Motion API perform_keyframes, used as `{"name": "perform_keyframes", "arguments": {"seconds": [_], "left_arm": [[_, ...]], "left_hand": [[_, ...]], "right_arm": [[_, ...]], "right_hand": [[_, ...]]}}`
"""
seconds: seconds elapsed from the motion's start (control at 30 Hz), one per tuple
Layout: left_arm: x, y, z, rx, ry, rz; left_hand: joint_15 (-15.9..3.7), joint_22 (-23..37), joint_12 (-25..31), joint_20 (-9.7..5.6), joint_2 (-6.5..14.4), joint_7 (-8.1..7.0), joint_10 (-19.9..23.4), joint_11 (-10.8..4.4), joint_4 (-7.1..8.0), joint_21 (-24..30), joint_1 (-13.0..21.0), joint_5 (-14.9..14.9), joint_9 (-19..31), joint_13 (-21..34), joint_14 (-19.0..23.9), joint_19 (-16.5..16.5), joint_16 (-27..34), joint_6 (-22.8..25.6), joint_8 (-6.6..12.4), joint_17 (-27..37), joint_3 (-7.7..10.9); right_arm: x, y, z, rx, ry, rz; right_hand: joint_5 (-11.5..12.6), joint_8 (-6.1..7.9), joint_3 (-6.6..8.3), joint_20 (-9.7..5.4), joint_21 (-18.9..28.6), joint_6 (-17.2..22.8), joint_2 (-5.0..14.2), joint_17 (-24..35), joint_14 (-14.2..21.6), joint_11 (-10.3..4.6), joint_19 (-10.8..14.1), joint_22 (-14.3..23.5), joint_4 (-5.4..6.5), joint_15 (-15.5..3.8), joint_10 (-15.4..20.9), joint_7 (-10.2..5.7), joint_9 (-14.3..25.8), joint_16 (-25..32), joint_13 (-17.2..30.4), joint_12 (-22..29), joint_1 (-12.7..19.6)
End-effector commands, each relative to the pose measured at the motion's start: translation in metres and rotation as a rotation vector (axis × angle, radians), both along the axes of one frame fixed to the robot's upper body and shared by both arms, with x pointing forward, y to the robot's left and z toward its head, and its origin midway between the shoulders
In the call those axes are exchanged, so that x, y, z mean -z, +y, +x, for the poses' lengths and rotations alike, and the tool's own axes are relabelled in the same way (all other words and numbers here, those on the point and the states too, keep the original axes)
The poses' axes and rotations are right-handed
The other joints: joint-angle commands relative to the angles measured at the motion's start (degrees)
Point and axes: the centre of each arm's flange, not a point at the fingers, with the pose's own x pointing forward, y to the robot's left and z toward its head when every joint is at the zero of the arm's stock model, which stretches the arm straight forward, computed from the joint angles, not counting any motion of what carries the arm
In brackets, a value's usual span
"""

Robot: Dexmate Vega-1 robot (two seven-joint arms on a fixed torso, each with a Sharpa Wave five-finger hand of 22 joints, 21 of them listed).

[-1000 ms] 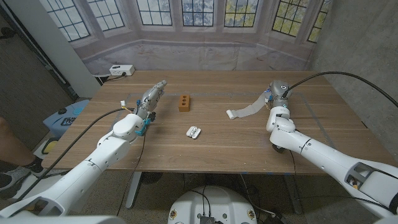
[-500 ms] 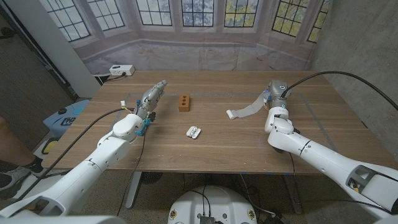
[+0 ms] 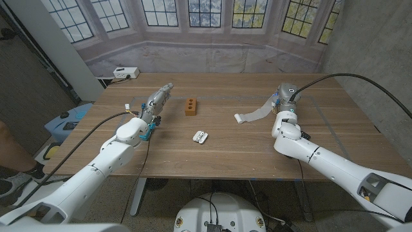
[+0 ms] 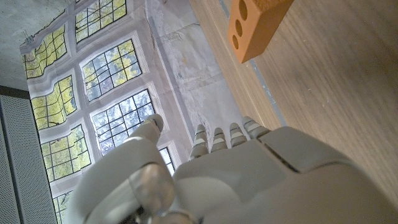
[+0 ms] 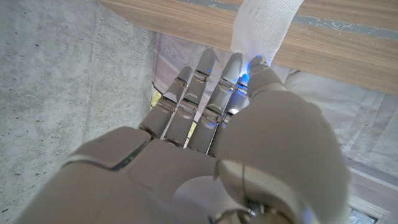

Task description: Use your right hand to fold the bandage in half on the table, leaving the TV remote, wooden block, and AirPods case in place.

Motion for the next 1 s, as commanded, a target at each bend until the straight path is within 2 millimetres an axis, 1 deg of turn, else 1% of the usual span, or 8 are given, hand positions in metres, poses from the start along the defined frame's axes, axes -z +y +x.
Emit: {"name": "perform_keyframes", "arguments": {"seconds": [0.03,0.17,0.2,0.3,0.5,0.63,1.0], "left_arm": [[0.001,-0.001,0.001,0.005,0.002,0.004],[0.001,-0.001,0.002,0.007,0.004,0.004],[0.001,-0.001,0.002,0.007,0.004,0.004],[0.001,-0.001,0.002,0.008,0.005,0.005],[0.001,-0.001,0.002,0.008,0.005,0.006],[0.002,-0.001,0.002,0.01,0.005,0.005],[0.004,-0.002,0.004,0.014,0.005,-0.005]], "left_hand": [[0.31,0.1,0.0,0.35,-0.1,-0.11,-0.4,0.24,-0.16,0.6,-0.2,0.2,0.2,0.3,-0.4,-0.2,0.0,-0.2,-0.05,0.1,0.01],[0.3,0.1,0.0,0.31,-0.1,-0.12,-0.4,0.24,-0.17,0.6,-0.2,0.2,0.1,0.3,-0.4,-0.2,0.1,-0.2,-0.03,0.1,0.01],[0.28,0.1,0.0,0.33,-0.1,-0.11,-0.4,0.24,-0.18,0.6,-0.2,0.2,0.1,0.3,-0.4,-0.2,0.1,-0.2,-0.03,0.1,0.01],[0.28,0.1,0.0,0.29,-0.1,-0.15,-0.4,0.24,-0.19,0.6,-0.2,0.2,0.1,0.3,-0.4,-0.2,0.1,-0.2,-0.03,0.1,0.0],[0.38,0.1,0.0,0.35,-0.1,-0.15,-0.4,0.27,-0.22,0.7,-0.2,0.2,0.1,0.3,-0.4,-0.1,0.1,-0.2,-0.02,0.1,0.0],[0.33,0.1,0.0,0.36,-0.1,-0.14,-0.5,0.31,-0.24,0.7,-0.2,0.2,0.1,0.3,-0.4,-0.1,0.1,-0.2,0.0,0.1,0.0],[0.31,0.1,0.1,0.41,-0.1,-0.15,-0.4,0.29,-0.29,0.8,-0.2,0.2,0.1,0.3,-0.4,0.1,0.2,-0.2,0.04,0.0,0.02]], "right_arm": [[-0.002,0.008,-0.01,0.014,0.008,-0.001],[-0.002,0.01,-0.013,0.02,0.014,-0.011],[-0.002,0.011,-0.013,0.022,0.016,-0.015],[-0.003,0.013,-0.015,0.029,0.029,-0.022],[-0.005,0.016,-0.015,0.05,0.044,-0.045],[-0.009,0.02,-0.017,0.065,0.049,-0.061],[-0.021,0.028,-0.019,0.097,0.075,-0.109]], "right_hand": [[0.1,0.16,-0.22,-4.49,0.1,0.3,0.1,0.2,0.7,-0.12,0.3,0.3,-0.28,-6.25,0.7,0.11,0.1,0.5,0.3,0.6,0.7],[0.1,0.16,-0.3,-4.43,0.1,0.4,0.15,0.3,0.8,-0.13,0.4,0.3,-0.25,-6.2,0.8,0.24,0.1,0.6,0.4,0.7,0.8],[0.1,0.17,-0.3,-4.4,0.1,0.5,0.19,0.3,0.9,0.06,0.4,0.3,-0.27,-6.23,1.0,0.3,0.1,0.6,0.5,0.8,0.9],[0.1,0.2,-0.37,-4.37,0.1,0.7,0.23,0.5,1.1,-0.1,0.6,0.3,-0.26,-6.19,1.1,0.33,0.1,0.8,0.7,0.9,1.0],[0.1,0.24,-0.28,-4.26,0.2,1.0,0.33,0.8,1.4,-0.12,0.7,0.3,-0.52,-6.29,1.2,0.65,0.2,0.9,1.0,1.1,1.9],[0.1,0.25,-0.24,-4.1,0.2,1.1,0.42,0.9,1.7,0.04,0.9,0.3,-0.59,-6.35,1.4,0.62,0.2,1.0,1.1,1.3,2.3],[0.0,0.2,-0.36,-3.8,0.3,1.5,0.4,1.1,2.3,0.44,1.2,0.3,-0.66,-6.33,1.6,1.2,0.2,1.2,1.3,1.4,3.2]]}}
